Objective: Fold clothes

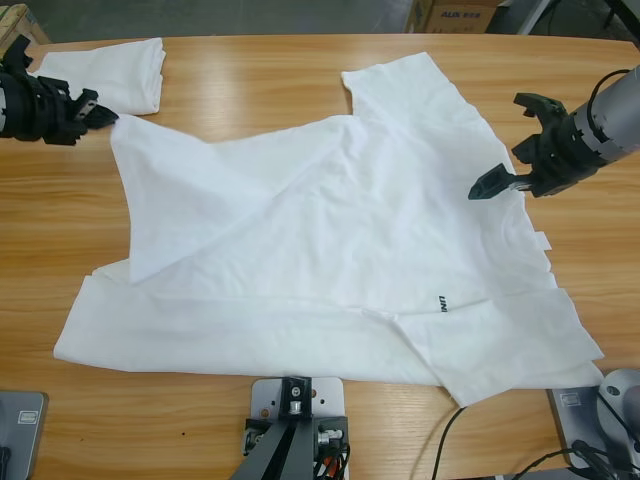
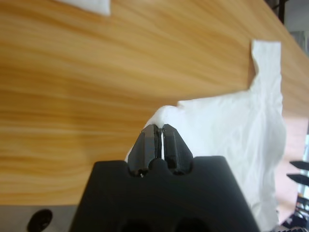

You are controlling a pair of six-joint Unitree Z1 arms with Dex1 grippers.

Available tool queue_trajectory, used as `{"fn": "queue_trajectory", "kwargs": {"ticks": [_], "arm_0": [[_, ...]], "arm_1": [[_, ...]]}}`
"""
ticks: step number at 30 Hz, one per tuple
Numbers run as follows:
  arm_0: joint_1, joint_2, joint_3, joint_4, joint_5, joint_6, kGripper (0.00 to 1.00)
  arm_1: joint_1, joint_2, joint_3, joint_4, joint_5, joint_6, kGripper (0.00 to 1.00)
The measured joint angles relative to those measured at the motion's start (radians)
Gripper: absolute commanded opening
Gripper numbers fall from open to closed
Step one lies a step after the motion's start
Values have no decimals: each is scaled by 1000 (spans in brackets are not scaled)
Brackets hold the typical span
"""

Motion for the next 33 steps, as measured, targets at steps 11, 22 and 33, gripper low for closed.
{"fn": "queue_trajectory", "kwargs": {"ticks": [11,22,33], "arm_0": [[47,146,-183,0,-34,58,0],[47,221,-197,0,-52,70,0],[20,221,-188,5,-51,76,0]], "arm_1": [[0,0,-16,-17,0,-2,992],[-164,19,-228,-24,91,-69,977],[-235,550,-1146,284,244,-171,868]]}}
